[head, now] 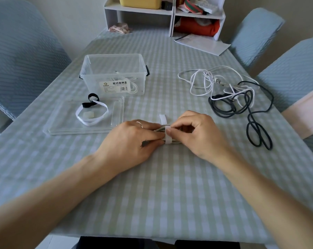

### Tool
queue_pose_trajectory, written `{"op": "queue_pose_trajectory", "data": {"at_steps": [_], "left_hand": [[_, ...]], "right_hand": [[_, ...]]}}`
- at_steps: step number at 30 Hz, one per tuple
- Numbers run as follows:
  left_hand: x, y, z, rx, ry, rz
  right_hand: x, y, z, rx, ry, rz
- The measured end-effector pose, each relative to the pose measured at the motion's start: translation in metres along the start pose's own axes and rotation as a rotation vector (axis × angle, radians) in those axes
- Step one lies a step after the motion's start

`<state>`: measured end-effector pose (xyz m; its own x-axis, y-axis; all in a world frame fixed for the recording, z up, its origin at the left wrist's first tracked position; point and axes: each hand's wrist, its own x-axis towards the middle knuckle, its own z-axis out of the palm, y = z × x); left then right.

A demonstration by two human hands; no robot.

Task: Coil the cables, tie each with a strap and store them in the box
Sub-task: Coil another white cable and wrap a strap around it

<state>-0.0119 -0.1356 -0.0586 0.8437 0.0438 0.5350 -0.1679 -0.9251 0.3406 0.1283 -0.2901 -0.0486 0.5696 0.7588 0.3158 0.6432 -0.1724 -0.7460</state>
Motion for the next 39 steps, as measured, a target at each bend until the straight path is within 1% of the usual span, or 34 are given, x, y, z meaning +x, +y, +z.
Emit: {"op": "queue_pose_trajectory", "data": {"at_steps": [7, 11, 15, 17, 18, 20, 23, 27, 29, 31, 34, 36, 39], "left_hand": [[-0.002, -0.001, 0.001, 0.006, 0.030, -0.021], [-0.002, -0.006, 0.004, -0.032, -0.015, -0.040], [-0.002, -0.008, 0.007, -0.038, -0.022, -0.056], [-0.002, -0.009, 0.007, -0.044, -0.017, -0.060], [-0.002, -0.010, 0.008, -0.047, -0.018, -0.059], [-0.003, -0.009, 0.008, -0.062, -0.023, -0.063], [-0.003, -0.009, 0.008, -0.091, -0.022, -0.062], [-0.002, -0.010, 0.007, -0.095, -0.019, -0.077], [-0.002, -0.011, 0.007, -0.086, -0.017, -0.080], [-0.001, -0.011, 0.007, -0.067, -0.023, -0.069], [0.001, -0.009, 0.006, -0.050, -0.026, -0.070], [0.001, -0.008, 0.006, -0.038, -0.031, -0.068], [-0.001, -0.008, 0.006, -0.018, -0.043, -0.073]], "right_hand": [[0.003, -0.003, 0.003, -0.043, -0.028, 0.032], [0.003, -0.001, 0.003, -0.063, -0.007, 0.055], [0.014, -0.001, -0.005, 0.002, -0.009, 0.163], [0.027, 0.000, -0.010, -0.053, -0.017, 0.200], [0.034, -0.001, -0.011, -0.123, -0.047, 0.207], [0.046, -0.005, -0.011, -0.262, -0.171, 0.217], [0.059, -0.012, -0.010, -0.354, -0.343, 0.190], [0.068, -0.018, -0.010, -0.388, -0.427, 0.182], [0.068, -0.018, -0.009, -0.358, -0.393, 0.183], [0.064, -0.017, -0.008, -0.259, -0.304, 0.172], [0.050, -0.014, -0.008, -0.110, -0.158, 0.105], [0.039, -0.013, -0.009, -0.095, -0.086, 0.033], [0.022, -0.010, -0.009, -0.130, -0.050, -0.104]]}}
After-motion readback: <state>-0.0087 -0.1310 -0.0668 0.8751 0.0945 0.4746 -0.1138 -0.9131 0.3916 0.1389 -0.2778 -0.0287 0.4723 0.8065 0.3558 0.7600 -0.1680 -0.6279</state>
